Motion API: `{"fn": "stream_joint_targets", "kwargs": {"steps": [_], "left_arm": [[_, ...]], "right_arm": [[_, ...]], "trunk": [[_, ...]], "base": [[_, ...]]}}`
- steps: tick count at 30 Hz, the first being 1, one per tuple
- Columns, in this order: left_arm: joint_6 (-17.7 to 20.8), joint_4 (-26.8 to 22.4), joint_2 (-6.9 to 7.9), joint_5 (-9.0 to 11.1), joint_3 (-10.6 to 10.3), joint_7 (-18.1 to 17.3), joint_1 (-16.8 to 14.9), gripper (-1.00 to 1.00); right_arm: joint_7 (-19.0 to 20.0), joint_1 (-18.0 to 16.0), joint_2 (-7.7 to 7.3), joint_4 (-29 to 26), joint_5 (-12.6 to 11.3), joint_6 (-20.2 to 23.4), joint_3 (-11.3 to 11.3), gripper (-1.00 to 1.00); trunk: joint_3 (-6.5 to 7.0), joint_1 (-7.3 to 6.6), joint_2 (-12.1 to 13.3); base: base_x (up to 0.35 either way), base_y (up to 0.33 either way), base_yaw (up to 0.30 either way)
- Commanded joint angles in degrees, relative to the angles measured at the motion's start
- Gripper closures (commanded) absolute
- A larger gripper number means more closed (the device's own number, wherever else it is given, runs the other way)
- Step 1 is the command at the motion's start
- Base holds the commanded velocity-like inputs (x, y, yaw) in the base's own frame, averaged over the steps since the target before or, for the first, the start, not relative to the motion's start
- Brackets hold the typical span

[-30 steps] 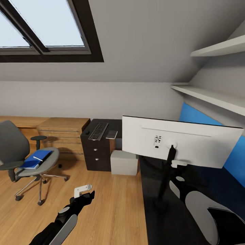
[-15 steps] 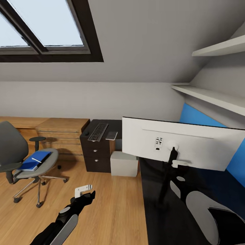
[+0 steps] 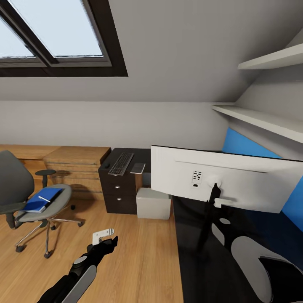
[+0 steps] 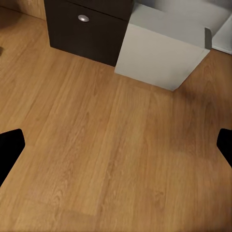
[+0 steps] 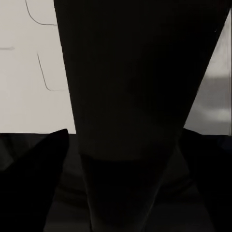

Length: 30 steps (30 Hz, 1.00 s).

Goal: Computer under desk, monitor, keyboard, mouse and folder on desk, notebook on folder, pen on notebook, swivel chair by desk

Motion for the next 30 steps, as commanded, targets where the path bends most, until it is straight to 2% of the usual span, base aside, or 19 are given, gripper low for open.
{"fn": "stream_joint_targets", "kwargs": {"steps": [1, 13, 30], "left_arm": [[0.09, -0.1, 0.07, 0.38, -0.2, 0.48, -0.07, -1.0], [0.09, -0.01, 0.07, 0.38, -0.18, 0.39, -0.07, -1.0], [0.09, -0.01, 0.07, 0.38, -0.19, 0.42, -0.07, -1.0]], "right_arm": [[0.06, -0.06, 0.0, 0.12, 0.12, -0.14, 0.06, 1.0], [0.05, -0.06, -0.03, -0.2, 0.09, -0.42, 0.09, 1.0], [0.05, -0.06, -0.12, -0.2, 0.09, -0.5, 0.15, 1.0]], "trunk": [[-0.09, 0.02, -0.07], [-0.09, 0.02, -0.07], [-0.09, 0.02, -0.07]], "base": [[0.001, 0.0, 0.0], [-0.02, 0.0, 0.0], [-0.325, 0.0, 0.0]]}}
